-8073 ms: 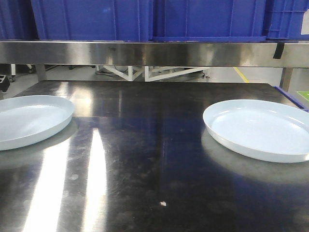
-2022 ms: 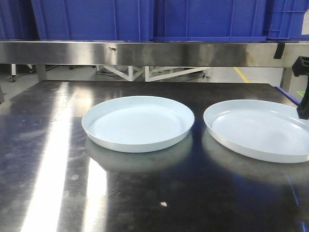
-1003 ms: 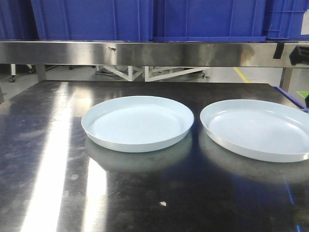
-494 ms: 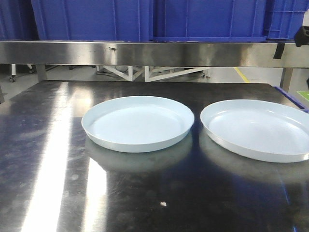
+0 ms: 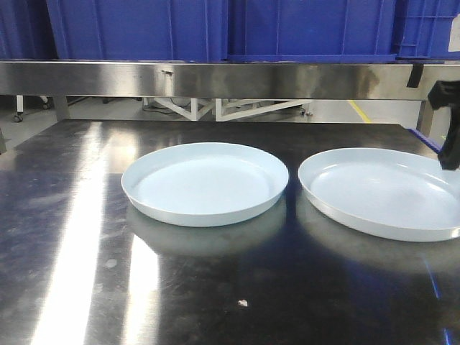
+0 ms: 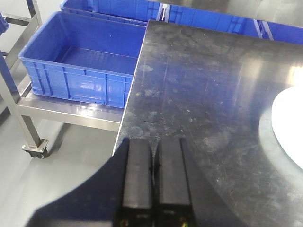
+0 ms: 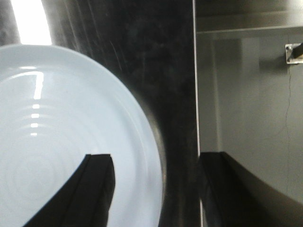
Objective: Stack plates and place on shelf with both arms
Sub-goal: 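Lower the right gripper and pinch the rim of the other plate, then lift the plate with the right gripper onto the middle plate, release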
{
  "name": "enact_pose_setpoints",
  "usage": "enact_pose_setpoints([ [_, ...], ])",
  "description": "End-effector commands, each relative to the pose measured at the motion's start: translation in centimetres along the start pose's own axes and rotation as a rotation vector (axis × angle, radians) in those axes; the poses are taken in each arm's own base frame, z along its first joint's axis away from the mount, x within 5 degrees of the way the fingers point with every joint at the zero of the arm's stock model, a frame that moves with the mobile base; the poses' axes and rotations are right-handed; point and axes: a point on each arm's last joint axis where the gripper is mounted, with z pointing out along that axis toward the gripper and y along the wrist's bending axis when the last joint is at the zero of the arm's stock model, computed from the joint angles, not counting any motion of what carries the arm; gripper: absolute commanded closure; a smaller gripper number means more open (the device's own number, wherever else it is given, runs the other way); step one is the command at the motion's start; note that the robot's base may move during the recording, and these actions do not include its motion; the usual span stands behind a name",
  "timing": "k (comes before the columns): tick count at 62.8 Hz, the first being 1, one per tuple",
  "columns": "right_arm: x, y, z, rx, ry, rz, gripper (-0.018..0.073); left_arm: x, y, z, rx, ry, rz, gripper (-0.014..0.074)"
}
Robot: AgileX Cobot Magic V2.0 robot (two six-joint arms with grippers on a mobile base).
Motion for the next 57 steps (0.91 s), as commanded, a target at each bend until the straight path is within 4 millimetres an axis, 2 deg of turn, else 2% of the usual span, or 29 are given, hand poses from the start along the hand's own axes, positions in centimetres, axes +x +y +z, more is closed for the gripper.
enact_pose_setpoints([
  [1,-1.2,0.3,-0.8,-0.008,-0.064,-0.02,0.0061,-1.6,-0.3,-0.4,0.024,-0.103,-0.01,0.0505],
  [14,-0.9,0.2,0.1,-0.002,-0.028,-0.018,0.0062,-1.6,-0.3,-0.4,0.024,-0.103,-0.01,0.0505],
  [19,-0.9,0.2,0.1,-0.002,-0.028,-0.018,0.0111,-1.6,-0.3,-0.4,0.024,-0.103,-0.01,0.0505],
  [21,-0.9,0.2,0.1,-0.002,-0.028,-0.018,0.0151,-1.6,-0.3,-0.4,0.024,-0.103,-0.01,0.0505],
  [25,-0.9,0.2,0.1,-0.002,-0.028,-0.018,0.0294,-1.6,-0.3,-0.4,0.024,-0.103,-0.01,0.0505],
  [30,-0.9,0.2,0.1,-0.001,-0.027,-0.019,0.0523,-1.6,-0.3,-0.4,0.024,-0.103,-0.01,0.0505],
  [34,-0.9,0.2,0.1,-0.001,-0.027,-0.02,0.0488,-1.6,-0.3,-0.4,0.024,-0.103,-0.01,0.0505],
  [46,-1.2,0.3,-0.6,-0.006,-0.058,-0.023,0.051,-1.6,-0.3,-0.4,0.024,-0.103,-0.01,0.0505],
  [57,-2.7,0.8,-3.5,-0.028,-0.171,-0.031,0.051,-1.6,-0.3,-0.4,0.024,-0.103,-0.01,0.0505],
])
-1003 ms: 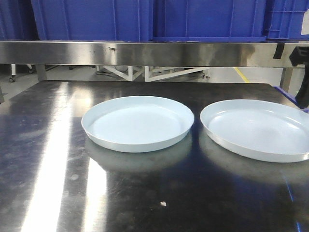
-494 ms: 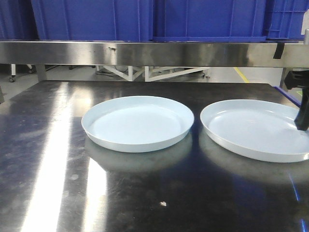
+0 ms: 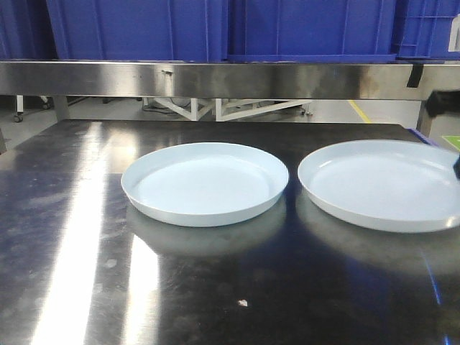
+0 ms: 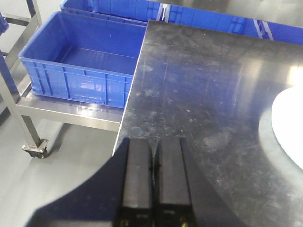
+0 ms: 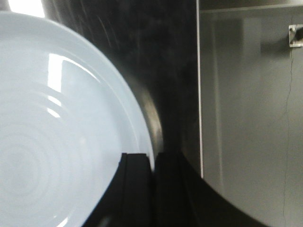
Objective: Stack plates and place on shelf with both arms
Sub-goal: 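Lift the plate with the right gripper onto the middle plate, release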
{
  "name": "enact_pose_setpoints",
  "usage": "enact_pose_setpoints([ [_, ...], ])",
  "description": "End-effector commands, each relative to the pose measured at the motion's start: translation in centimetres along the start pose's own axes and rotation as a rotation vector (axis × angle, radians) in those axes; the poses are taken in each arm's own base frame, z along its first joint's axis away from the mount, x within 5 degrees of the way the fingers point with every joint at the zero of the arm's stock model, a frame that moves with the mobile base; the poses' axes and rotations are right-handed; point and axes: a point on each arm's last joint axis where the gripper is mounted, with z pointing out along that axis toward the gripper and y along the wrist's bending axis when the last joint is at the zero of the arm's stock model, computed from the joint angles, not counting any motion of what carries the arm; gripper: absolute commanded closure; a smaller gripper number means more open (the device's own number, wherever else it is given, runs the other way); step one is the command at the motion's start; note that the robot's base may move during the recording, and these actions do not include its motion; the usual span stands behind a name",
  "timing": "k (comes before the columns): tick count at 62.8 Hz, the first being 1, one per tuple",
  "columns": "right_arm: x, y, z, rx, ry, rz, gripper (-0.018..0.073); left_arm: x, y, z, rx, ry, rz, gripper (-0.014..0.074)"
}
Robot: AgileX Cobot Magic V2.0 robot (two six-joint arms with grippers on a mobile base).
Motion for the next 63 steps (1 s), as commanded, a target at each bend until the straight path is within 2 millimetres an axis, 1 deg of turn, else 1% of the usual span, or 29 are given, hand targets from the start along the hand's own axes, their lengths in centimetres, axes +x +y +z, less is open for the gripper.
enact_pose_setpoints([
  [1,-2.5,0.8,-3.7,-0.03,-0.186,-0.029,0.051,-1.6,-0.3,-0.4,0.024,-0.103,-0.009,0.0505],
  [10,-4.3,1.4,-7.1,-0.056,-0.31,-0.038,0.051,-1.6,-0.3,-0.4,0.024,-0.103,-0.009,0.0505],
  [19,-5.5,1.9,-10.0,-0.08,-0.405,-0.04,0.051,-1.6,-0.3,-0.4,0.024,-0.103,-0.009,0.0505],
  [25,-6.0,2.4,-11.0,-0.11,-0.429,-0.023,0.051,-1.6,-0.3,-0.4,0.024,-0.103,-0.009,0.0505],
  [32,-6.2,4.0,-11.5,-0.161,-0.445,-0.045,0.051,-1.6,-0.3,-0.4,0.024,-0.103,-0.009,0.0505],
  [38,-5.9,6.1,-11.2,-0.209,-0.445,-0.093,0.051,-1.6,-0.3,-0.4,0.024,-0.103,-0.009,0.0505],
  [42,-5.5,7.8,-10.7,-0.243,-0.435,-0.13,0.051,-1.6,-0.3,-0.4,0.024,-0.103,-0.009,0.0505],
  [46,-5.0,9.6,-9.8,-0.279,-0.417,-0.171,0.051,-1.6,-0.3,-0.4,0.024,-0.103,-0.009,0.0505],
  [53,-4.2,12.0,-8.3,-0.32,-0.387,-0.223,0.051,-1.6,-0.3,-0.4,0.024,-0.103,-0.009,0.0505],
  [63,-3.1,14.9,-6.1,-0.358,-0.341,-0.281,0.051,-1.6,-0.3,-0.4,0.024,-0.103,-0.009,0.0505],
])
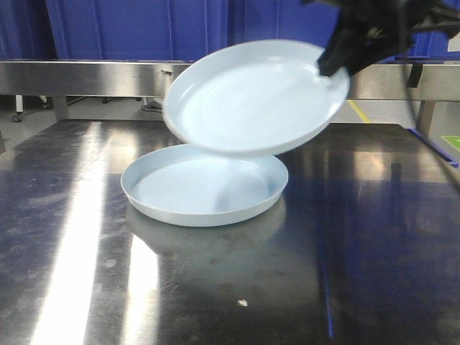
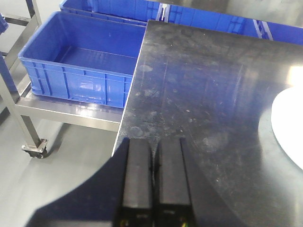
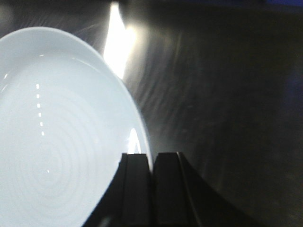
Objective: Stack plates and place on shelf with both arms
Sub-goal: 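Lift the plate with the right gripper onto the middle plate, release, then lower the right gripper and pinch the rim of the stacked plates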
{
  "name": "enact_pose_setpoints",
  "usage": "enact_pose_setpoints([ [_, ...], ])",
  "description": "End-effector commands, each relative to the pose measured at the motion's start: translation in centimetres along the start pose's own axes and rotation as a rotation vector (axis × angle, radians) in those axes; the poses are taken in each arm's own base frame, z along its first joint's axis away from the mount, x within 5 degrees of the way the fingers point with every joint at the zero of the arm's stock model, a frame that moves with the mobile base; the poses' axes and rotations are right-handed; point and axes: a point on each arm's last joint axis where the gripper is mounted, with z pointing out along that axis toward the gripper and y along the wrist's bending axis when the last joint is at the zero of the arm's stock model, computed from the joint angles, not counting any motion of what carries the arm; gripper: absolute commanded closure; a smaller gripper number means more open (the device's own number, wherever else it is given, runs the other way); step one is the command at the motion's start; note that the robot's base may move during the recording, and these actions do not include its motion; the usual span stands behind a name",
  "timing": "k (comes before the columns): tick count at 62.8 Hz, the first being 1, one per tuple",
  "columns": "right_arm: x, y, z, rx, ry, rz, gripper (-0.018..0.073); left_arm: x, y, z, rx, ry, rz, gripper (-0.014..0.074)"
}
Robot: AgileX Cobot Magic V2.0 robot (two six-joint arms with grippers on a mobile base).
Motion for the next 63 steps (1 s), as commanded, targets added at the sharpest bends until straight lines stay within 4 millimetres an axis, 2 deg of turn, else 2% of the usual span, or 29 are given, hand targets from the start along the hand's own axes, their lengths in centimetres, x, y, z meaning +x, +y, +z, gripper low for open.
enact_pose_setpoints([
  [1,-1.8,1.8,-0.5,-0.051,-0.121,-0.029,0.051,-1.6,-0.3,-0.4,0.024,-0.103,-0.009,0.0505],
  [10,-2.0,3.1,1.2,-0.073,-0.098,-0.05,0.051,-1.6,-0.3,-0.4,0.024,-0.103,-0.009,0.0505],
  [18,-2.4,3.2,2.0,-0.073,-0.091,-0.051,0.051,-1.6,-0.3,-0.4,0.024,-0.103,-0.009,0.0505],
  [41,-1.7,3.0,3.6,-0.061,-0.043,-0.049,0.0494,-1.6,-0.3,-0.4,0.024,-0.103,-0.009,0.0505],
  [43,-1.7,3.0,3.6,-0.061,-0.043,-0.049,0.0469,-1.6,-0.3,-0.4,0.024,-0.103,-0.009,0.0505],
  [47,-1.7,3.0,3.6,-0.061,-0.044,-0.049,0.0365,-1.6,-0.3,-0.4,0.024,-0.103,-0.009,0.0505],
  [51,-1.8,3.0,3.6,-0.062,-0.051,-0.049,0.0214,-1.6,-0.3,-0.4,0.024,-0.103,-0.009,0.0505],
  [52,-1.8,3.0,3.6,-0.062,-0.052,-0.049,0.015,-1.6,-0.3,-0.4,0.024,-0.103,-0.009,0.0505],
  [55,-1.8,3.0,3.6,-0.062,-0.056,-0.049,0.0071,-1.6,-0.3,-0.4,0.024,-0.103,-0.009,0.0505],
  [58,-1.8,3.0,3.6,-0.062,-0.056,-0.049,0.0025,-1.6,-0.3,-0.4,0.024,-0.103,-0.009,0.0505],
  [63,-1.8,3.0,3.6,-0.062,-0.05,-0.049,0.0033,-1.6,-0.3,-0.4,0.024,-0.103,-0.009,0.0505],
])
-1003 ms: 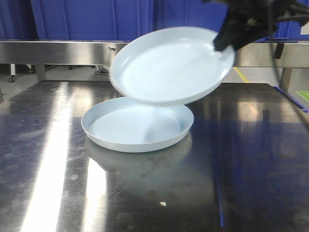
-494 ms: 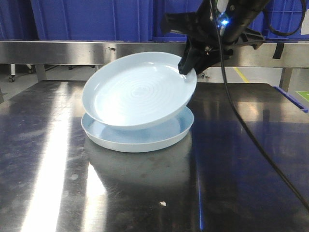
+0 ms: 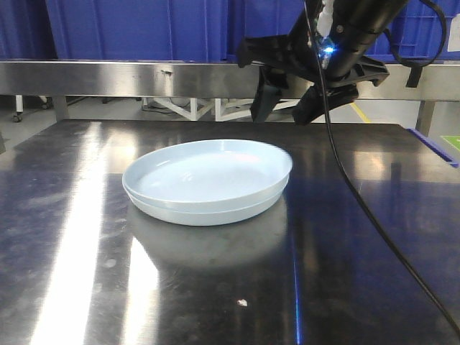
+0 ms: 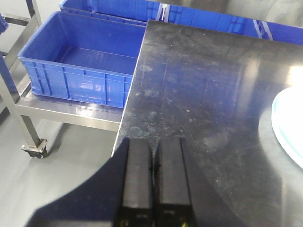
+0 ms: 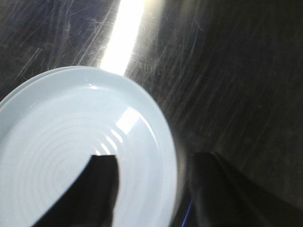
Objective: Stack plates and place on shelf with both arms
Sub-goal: 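Lower the right gripper and pinch the rim of the stacked plates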
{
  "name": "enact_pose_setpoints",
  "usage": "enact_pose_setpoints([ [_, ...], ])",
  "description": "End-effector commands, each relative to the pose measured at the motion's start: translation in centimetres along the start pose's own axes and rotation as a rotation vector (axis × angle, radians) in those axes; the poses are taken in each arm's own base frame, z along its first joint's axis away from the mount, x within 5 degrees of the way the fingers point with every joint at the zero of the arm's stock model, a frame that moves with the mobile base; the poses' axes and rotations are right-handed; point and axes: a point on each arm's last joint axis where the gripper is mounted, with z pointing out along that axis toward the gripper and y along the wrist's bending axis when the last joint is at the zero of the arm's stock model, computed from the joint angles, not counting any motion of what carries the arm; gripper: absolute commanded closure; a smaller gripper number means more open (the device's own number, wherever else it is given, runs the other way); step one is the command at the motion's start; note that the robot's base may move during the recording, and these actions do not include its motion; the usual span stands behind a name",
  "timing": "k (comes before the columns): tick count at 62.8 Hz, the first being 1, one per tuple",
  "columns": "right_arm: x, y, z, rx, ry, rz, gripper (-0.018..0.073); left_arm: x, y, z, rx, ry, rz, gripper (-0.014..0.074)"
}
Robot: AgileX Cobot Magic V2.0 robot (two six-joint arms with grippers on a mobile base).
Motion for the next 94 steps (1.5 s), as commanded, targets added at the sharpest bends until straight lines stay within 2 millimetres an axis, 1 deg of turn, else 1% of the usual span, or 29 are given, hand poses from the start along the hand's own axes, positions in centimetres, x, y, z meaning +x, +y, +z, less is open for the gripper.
enact_pose_setpoints([
  [1,-2.3,0.7,-2.4,-0.029,-0.141,-0.009,0.0037,-1.6,-0.3,-0.4,0.024,-0.103,-0.008,0.0505],
  [10,-2.2,0.7,-2.4,-0.028,-0.128,-0.009,0.0072,-1.6,-0.3,-0.4,0.024,-0.103,-0.008,0.0505],
  [18,-2.0,0.6,-2.0,-0.024,-0.115,-0.01,0.0074,-1.6,-0.3,-0.4,0.024,-0.103,-0.008,0.0505],
  [39,-0.7,0.0,1.3,-0.001,-0.023,-0.002,0.0074,-1.6,-0.3,-0.4,0.024,-0.103,-0.008,0.0505],
  [62,0.2,-0.4,3.2,0.012,0.03,0.002,0.0079,-1.6,-0.3,-0.4,0.024,-0.103,-0.008,0.0505],
  [66,0.2,-0.4,3.2,0.012,0.029,0.002,0.0124,-1.6,-0.3,-0.4,0.024,-0.103,-0.008,0.0505],
  [69,0.2,-0.4,3.2,0.012,0.026,0.002,0.0182,-1.6,-0.3,-0.4,0.024,-0.103,-0.008,0.0505],
  [73,0.2,-0.4,3.2,0.012,0.026,0.002,0.0314,-1.6,-0.3,-0.4,0.024,-0.103,-0.008,0.0505],
  [74,0.2,-0.4,3.2,0.012,0.026,0.002,0.0368,-1.6,-0.3,-0.4,0.024,-0.103,-0.008,0.0505],
  [78,0.0,-0.4,3.1,0.01,0.021,0.001,0.0522,-1.6,-0.3,-0.4,0.024,-0.103,-0.008,0.0505],
  [82,-0.5,-0.2,2.7,0.006,0.018,-0.001,0.0486,-1.6,-0.3,-0.4,0.024,-0.103,-0.008,0.0505],
  [85,-1.2,0.1,2.2,-0.001,0.007,-0.003,0.0507,-1.6,-0.3,-0.4,0.024,-0.103,-0.008,0.0505],
  [94,-4.0,1.1,-0.7,-0.03,-0.089,-0.014,0.0511,-1.6,-0.3,-0.4,0.024,-0.103,-0.008,0.0505],
])
